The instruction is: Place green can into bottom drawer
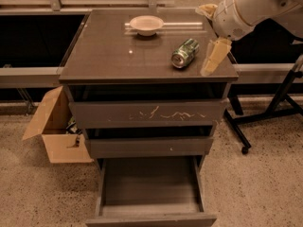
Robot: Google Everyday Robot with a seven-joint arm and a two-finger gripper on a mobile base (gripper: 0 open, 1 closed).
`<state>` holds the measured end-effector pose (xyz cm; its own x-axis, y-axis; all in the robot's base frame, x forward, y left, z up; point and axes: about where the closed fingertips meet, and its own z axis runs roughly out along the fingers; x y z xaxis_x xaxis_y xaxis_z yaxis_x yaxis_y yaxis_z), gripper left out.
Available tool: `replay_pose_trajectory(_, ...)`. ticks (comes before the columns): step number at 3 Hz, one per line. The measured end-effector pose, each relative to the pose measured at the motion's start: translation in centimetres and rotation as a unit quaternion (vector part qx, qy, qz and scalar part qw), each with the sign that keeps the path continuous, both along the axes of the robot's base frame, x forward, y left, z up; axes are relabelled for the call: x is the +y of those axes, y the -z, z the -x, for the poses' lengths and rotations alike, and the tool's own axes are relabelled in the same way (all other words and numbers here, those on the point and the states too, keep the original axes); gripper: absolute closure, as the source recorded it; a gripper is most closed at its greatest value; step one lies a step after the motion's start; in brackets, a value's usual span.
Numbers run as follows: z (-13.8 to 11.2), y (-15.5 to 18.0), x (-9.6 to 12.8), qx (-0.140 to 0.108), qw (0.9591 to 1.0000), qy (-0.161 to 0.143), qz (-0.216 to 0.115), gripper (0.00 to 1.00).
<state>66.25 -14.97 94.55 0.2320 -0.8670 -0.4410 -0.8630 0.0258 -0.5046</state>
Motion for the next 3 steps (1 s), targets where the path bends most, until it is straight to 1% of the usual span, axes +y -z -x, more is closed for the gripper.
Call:
replay_pose_trajectory(1,-1.5,0.6,0.7,0.006,0.9999,0.005,-0.013,0.0)
replay_pose_trajectory(2,-2.9,1.2,0.7,0.008,0.9997,0.022,-0.01,0.0)
replay_pose_trajectory(3,-4.4,2.3,0.4,0.011,0.999,0.043,0.005,0.0)
